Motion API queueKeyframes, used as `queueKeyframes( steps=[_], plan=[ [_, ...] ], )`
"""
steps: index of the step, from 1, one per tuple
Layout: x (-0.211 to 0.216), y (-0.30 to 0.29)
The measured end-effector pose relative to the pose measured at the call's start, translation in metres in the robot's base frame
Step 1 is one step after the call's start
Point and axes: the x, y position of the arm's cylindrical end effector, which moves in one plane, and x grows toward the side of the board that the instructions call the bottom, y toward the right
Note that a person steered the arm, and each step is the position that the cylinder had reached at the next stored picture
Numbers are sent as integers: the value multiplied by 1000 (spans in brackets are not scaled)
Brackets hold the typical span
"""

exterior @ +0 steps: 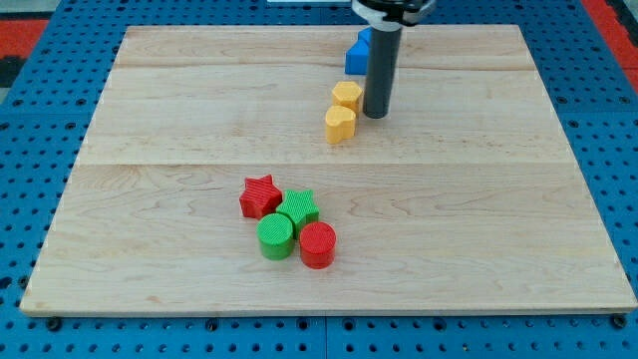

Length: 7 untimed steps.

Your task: Push the blue cube into the yellow heart

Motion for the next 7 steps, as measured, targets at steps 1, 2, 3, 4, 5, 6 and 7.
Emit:
queueKeyframes(
  steps=[1,2,3,4,5,6,7],
  plan=[
    [-36,10],
    [-24,-30],
    [-24,-35],
    [-78,47],
    [-145,66],
    [-170,28],
    [-165,-64]
  ],
)
